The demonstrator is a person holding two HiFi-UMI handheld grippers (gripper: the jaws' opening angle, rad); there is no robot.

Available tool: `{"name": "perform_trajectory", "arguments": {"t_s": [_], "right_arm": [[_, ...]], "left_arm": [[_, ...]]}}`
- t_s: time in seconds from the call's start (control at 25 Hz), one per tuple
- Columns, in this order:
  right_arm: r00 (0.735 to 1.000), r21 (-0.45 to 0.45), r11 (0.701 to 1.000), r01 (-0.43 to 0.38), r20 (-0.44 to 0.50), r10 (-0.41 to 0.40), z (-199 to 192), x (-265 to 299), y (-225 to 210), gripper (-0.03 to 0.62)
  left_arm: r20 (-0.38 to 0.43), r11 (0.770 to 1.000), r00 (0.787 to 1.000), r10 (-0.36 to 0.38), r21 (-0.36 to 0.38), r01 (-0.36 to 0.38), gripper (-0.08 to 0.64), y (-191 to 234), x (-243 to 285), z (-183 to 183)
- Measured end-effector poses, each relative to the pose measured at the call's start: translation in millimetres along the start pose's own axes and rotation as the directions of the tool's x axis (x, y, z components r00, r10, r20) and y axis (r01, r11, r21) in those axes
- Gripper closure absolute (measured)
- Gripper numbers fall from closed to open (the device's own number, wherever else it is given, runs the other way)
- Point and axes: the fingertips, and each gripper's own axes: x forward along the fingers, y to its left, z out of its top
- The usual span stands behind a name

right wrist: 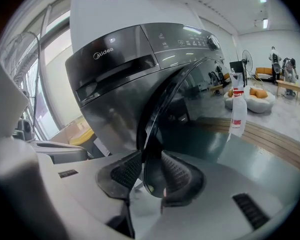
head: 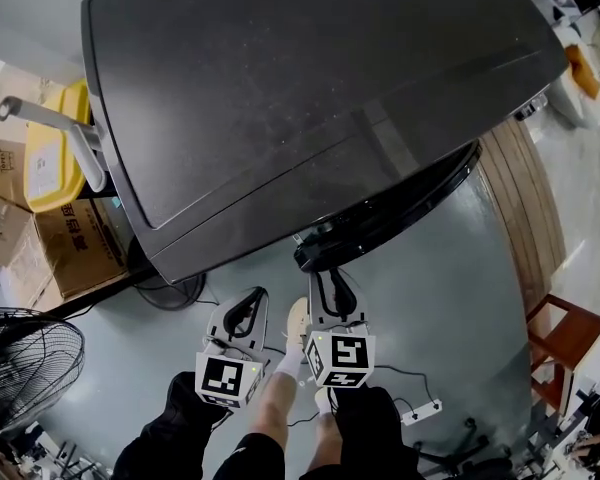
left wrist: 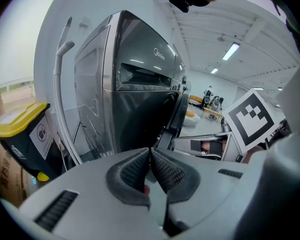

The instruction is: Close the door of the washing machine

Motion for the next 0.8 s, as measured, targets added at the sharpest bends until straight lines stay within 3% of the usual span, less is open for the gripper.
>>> {"name": "perform_trajectory", "arguments": {"t_s": [0.8], "right_arm": [[1.000,0.010,1.000,-0.023,0.012,0.023,18.6,35.7,20.1,0.454]], "left_arm": [[-0.016,0.999,1.000,0.020,-0.030,-0.021,0.529,34.5,6.7,-1.9]]}}
